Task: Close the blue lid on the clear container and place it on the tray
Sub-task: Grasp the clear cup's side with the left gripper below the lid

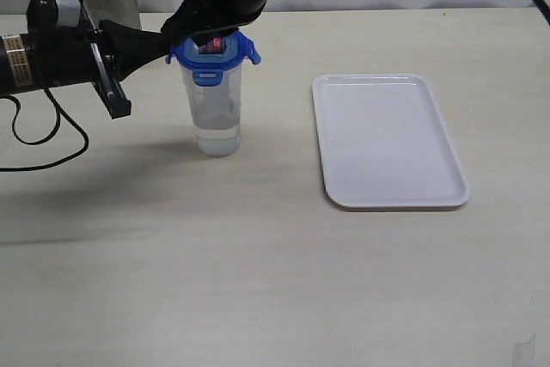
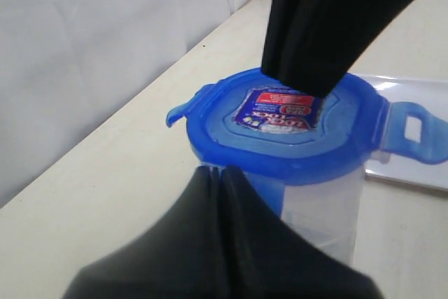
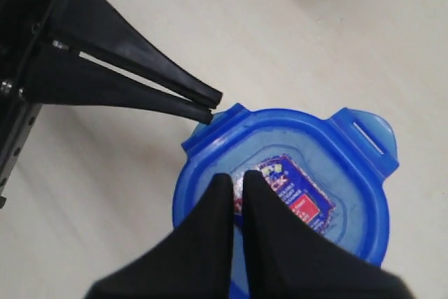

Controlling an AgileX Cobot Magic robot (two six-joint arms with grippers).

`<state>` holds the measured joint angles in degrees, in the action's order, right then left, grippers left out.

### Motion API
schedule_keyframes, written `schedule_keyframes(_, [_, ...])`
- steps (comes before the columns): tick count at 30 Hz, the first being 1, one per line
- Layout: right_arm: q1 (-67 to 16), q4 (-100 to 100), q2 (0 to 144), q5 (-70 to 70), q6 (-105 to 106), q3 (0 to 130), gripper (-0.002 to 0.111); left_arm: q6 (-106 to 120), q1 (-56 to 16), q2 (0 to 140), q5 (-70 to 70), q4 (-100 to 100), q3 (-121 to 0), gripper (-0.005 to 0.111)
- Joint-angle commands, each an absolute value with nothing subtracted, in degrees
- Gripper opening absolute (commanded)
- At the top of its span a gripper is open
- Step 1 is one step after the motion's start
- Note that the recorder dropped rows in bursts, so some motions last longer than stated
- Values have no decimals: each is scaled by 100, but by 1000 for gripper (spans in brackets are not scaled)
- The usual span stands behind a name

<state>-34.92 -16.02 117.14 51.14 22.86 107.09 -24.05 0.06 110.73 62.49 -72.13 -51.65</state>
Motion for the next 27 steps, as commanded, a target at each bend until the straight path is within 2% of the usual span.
schedule_keyframes(1, [-3480, -1561, 11723, 5127, 2323, 10630, 5, -2394, 149, 11029, 6260, -7111, -5158, 0])
schedule_keyframes(7, [-3480, -1536, 11723, 5127, 2323, 10630, 5, -2723, 717, 11016, 6543, -7177, -5050, 0])
schedule_keyframes(14, [-3480, -1536, 11723, 5127, 2336, 10630, 5, -2229, 1471, 11016, 6996, -6368, -4221, 0])
schedule_keyframes(25, [-3469, -1536, 11723, 5246, 2321, 10630, 5, -1480, 701, 11778, 6996, -6381, -4077, 0])
schedule_keyframes(27, [-3469, -1536, 11723, 5260, 2321, 10630, 5, -1053, 441, 11778, 6996, -6356, -4077, 13])
